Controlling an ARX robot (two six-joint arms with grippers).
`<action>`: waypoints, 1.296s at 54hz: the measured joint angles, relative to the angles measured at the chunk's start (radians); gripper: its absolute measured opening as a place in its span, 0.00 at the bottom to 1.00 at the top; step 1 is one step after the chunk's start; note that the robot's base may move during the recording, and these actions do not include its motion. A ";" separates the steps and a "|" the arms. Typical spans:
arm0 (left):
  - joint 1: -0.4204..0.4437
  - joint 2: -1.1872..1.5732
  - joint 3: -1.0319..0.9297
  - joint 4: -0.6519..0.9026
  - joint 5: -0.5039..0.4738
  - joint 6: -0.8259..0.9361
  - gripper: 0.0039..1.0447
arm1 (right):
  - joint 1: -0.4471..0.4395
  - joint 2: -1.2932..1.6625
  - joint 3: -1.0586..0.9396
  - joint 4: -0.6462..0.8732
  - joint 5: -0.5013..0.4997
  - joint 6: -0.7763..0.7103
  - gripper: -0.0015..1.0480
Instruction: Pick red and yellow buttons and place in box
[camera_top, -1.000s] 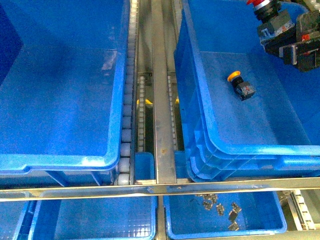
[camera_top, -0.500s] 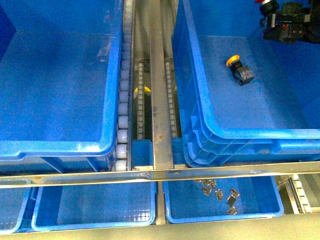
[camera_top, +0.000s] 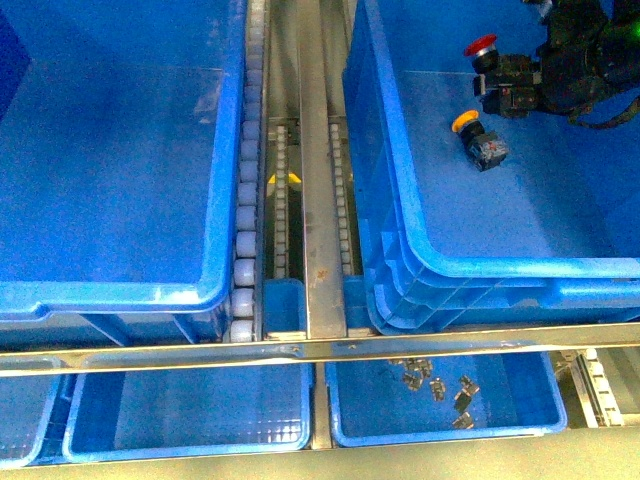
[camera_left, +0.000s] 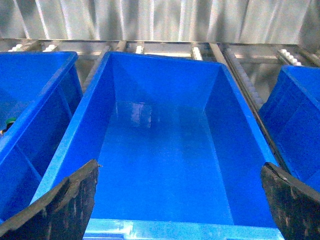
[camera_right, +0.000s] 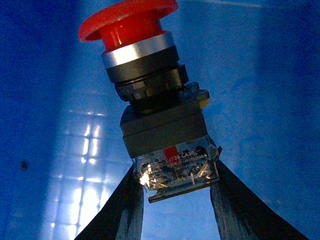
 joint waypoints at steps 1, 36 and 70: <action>0.000 0.000 0.000 0.000 0.000 0.000 0.93 | -0.001 0.012 0.010 0.000 0.002 0.000 0.30; 0.000 0.000 0.000 0.000 0.000 0.000 0.93 | -0.007 -0.026 -0.102 0.139 0.050 -0.010 0.95; 0.000 0.000 0.000 0.000 0.000 0.000 0.93 | -0.041 -0.813 -0.803 0.178 -0.016 -0.005 0.93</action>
